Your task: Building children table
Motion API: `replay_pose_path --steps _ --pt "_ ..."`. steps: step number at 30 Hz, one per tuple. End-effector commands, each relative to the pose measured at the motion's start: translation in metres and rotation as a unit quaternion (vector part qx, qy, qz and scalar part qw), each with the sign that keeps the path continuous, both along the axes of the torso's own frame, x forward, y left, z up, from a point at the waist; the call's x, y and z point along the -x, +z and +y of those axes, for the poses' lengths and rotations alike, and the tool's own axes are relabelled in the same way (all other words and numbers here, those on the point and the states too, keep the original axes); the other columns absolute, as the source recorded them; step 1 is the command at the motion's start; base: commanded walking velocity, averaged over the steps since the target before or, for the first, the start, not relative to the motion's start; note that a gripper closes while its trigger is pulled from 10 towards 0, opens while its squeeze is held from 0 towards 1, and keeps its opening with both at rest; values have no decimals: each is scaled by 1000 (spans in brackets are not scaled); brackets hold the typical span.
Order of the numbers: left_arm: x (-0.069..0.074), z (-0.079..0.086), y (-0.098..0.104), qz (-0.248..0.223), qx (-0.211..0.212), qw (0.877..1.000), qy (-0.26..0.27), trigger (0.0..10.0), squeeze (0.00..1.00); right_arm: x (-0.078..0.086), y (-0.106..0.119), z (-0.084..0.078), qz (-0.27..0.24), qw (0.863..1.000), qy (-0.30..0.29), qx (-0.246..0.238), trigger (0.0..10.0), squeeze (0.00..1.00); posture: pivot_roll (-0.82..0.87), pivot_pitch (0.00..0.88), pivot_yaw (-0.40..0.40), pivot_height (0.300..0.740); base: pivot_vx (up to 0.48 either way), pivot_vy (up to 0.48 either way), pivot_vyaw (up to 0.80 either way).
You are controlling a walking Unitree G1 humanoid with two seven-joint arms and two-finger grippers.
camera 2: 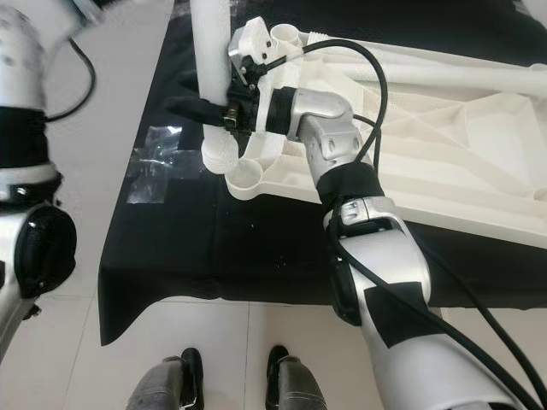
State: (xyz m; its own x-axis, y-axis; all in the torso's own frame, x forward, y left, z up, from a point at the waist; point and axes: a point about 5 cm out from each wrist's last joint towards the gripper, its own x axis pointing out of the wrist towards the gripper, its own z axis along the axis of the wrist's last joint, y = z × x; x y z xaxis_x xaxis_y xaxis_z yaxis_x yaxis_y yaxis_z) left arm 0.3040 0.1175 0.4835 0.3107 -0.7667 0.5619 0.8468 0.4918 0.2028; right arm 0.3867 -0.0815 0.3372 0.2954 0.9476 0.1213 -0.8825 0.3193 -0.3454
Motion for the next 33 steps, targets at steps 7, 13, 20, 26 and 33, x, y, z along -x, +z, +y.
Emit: replay_pose_path --steps 7,13,20,26,33 --pt "44 51 8 -26 53 998 4 10000 1000 -7 19 -23 -25 995 -82 -51 0 0 57 215 -45 740 0 0 0" --pt "54 58 -88 95 -31 994 41 10000 1000 -9 19 -36 -24 991 -106 -78 4314 0 70 242 -54 740 0 0 0" --pt "73 24 -212 264 -122 955 57 10000 0 8 9 -30 -20 996 39 -78 10000 0 71 275 -51 740 0 0 0" --pt "98 3 -264 324 -188 924 81 10000 0 21 -7 -19 -16 991 124 -37 10000 0 61 306 -45 740 0 0 0" --pt "121 13 -303 313 -272 873 258 10000 0 22 -16 -8 -19 990 138 -11 10000 0 66 362 -49 740 0 0 0"
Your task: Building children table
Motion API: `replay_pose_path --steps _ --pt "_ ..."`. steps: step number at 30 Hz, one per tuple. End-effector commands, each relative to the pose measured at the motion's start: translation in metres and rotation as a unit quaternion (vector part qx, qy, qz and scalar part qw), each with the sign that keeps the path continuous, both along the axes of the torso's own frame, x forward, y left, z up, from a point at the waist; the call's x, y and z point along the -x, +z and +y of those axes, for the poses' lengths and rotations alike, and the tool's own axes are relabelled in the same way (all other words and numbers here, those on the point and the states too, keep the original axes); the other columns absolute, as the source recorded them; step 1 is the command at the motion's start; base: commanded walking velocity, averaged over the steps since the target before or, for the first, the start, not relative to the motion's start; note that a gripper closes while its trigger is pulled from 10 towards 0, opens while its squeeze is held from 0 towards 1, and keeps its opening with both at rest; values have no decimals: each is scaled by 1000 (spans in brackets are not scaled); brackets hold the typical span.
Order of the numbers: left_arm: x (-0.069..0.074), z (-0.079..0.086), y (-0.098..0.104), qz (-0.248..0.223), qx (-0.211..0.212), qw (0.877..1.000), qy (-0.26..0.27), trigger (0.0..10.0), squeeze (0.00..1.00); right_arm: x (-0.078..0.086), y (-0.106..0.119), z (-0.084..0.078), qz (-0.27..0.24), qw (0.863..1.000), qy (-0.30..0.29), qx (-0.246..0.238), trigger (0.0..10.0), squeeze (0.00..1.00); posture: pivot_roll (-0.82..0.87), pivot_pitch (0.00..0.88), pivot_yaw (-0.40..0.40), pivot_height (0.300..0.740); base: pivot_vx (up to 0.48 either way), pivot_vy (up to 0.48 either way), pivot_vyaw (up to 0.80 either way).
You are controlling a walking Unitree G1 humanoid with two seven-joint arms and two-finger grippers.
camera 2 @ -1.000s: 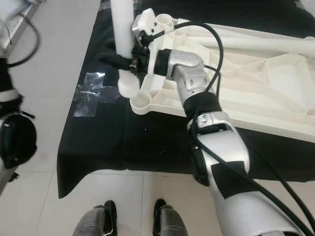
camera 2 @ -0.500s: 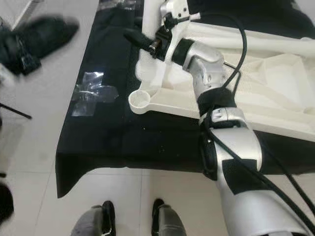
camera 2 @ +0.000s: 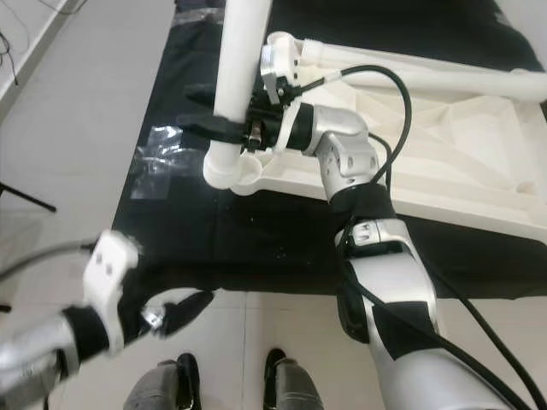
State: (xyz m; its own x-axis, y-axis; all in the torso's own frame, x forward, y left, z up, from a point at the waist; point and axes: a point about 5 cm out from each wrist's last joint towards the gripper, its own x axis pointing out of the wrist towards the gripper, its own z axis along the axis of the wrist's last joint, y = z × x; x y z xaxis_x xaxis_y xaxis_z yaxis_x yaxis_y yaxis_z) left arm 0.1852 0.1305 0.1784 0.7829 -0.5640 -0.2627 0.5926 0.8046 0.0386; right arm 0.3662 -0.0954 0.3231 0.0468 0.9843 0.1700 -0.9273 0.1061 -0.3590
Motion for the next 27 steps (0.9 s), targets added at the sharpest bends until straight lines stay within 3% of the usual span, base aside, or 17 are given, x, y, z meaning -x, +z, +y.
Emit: replay_pose_path --steps 1,10,17,27 --pt "3 2 4 -37 -23 998 35 10000 0 1 -1 6 -9 1000 11 15 10000 0 66 375 -53 740 0 0 0" --pt "18 6 15 -142 -86 980 107 10000 0 -7 13 5 -21 998 -22 49 10000 0 63 421 -63 740 0 0 0" --pt "30 6 14 -171 -98 972 126 10000 0 -5 23 -1 -14 999 3 31 10000 0 69 438 -69 740 0 0 0" --pt "34 4 13 -186 -102 968 133 10000 0 0 22 -5 -13 998 54 41 10000 0 70 442 -69 740 0 0 0"
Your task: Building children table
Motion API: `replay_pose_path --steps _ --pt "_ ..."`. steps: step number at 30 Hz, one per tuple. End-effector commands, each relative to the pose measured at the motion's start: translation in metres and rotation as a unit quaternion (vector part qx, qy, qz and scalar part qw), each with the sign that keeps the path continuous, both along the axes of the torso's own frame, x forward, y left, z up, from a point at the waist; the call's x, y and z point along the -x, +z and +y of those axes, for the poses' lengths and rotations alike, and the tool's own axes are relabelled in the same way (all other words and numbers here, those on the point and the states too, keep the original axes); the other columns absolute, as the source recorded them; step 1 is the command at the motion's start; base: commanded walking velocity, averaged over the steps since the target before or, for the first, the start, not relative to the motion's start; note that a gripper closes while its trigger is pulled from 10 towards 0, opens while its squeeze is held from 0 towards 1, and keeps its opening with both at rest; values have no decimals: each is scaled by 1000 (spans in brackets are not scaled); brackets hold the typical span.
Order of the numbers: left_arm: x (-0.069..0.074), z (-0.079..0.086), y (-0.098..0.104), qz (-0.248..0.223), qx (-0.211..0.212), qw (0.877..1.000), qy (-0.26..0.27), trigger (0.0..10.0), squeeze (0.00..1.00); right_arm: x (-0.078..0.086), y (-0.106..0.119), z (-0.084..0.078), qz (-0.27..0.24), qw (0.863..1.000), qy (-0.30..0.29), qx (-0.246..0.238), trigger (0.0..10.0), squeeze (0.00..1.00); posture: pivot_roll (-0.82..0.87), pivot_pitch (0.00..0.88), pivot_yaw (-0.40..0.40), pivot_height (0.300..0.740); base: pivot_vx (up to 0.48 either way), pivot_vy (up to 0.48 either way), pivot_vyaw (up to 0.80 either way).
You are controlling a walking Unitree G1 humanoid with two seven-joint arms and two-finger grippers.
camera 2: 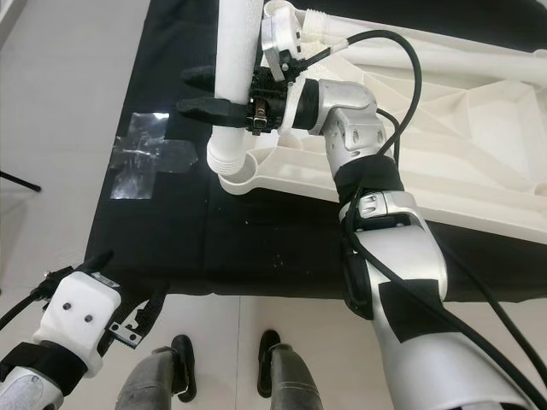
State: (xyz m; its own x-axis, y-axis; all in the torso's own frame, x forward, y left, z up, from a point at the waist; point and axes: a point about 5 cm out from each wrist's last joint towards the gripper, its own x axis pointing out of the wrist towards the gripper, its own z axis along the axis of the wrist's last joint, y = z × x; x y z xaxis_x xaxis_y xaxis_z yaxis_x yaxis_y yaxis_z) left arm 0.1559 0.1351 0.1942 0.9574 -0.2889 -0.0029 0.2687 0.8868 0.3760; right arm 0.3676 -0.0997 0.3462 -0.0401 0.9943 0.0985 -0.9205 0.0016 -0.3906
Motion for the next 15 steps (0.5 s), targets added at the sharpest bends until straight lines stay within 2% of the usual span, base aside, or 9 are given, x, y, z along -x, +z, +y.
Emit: replay_pose_path --steps 1,5,8,15 --pt "5 -1 -3 7 -6 1000 -3 10000 0 1 -1 -1 2 1000 12 5 10000 0 70 442 -69 740 0 0 0" --pt "5 -2 -5 -1 -8 1000 -2 10000 0 5 -7 -2 -5 999 34 35 10000 0 70 439 -68 740 0 0 0" --pt "5 -2 -5 -2 -8 1000 -2 10000 0 5 -9 -3 -6 999 35 40 10000 0 70 439 -68 740 0 0 0" --pt "5 -3 -7 -6 -10 1000 1 10000 0 -2 -15 5 -18 998 -13 57 10000 0 73 429 -70 740 0 0 0"
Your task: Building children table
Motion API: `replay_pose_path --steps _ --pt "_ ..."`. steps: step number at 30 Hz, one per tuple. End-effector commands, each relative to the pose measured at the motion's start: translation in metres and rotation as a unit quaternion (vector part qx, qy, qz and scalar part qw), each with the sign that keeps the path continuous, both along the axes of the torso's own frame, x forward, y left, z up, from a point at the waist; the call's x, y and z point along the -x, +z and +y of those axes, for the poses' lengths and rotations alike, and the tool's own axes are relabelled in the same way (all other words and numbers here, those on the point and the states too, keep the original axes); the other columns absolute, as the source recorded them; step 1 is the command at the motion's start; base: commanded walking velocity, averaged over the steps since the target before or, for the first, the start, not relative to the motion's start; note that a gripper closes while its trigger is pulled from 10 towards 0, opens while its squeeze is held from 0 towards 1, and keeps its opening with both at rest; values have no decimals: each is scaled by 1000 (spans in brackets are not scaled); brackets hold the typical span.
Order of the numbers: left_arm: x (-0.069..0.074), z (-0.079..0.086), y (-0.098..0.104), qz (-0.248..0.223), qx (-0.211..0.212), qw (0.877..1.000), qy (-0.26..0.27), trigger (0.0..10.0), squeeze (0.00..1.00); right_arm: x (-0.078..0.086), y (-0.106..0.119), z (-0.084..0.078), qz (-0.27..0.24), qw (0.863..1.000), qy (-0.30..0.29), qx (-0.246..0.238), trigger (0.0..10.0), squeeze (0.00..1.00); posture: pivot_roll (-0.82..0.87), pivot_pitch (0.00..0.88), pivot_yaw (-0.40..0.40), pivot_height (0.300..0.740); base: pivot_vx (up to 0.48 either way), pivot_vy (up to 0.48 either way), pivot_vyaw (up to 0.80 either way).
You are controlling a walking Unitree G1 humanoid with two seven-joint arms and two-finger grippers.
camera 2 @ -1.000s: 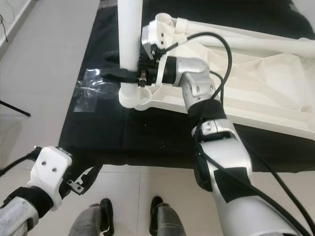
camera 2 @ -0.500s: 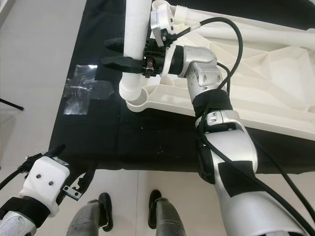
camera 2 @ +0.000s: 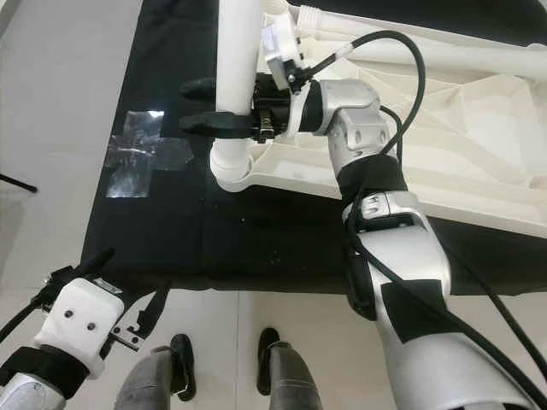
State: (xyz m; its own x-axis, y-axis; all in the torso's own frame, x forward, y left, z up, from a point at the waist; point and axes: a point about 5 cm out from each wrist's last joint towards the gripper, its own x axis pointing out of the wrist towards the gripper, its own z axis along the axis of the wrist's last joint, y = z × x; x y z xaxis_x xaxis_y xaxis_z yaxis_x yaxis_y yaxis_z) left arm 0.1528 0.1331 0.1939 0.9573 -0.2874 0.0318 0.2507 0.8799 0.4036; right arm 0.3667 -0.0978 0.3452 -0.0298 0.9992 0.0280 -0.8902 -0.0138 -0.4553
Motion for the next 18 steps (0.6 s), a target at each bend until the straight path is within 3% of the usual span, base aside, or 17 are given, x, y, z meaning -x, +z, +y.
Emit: replay_pose_path --steps 1,12,18 --pt "2 -1 -7 14 -1 1000 0 10000 0 -4 -15 4 17 999 -12 24 10000 0 73 428 -71 740 0 0 0" --pt "3 -2 -7 9 -2 1000 1 10000 0 -2 -15 3 26 999 9 37 10000 0 72 428 -76 740 0 0 0" --pt "3 -1 -7 7 -4 1000 2 10000 0 0 -18 1 30 996 29 76 10000 0 69 433 -76 740 0 0 0"
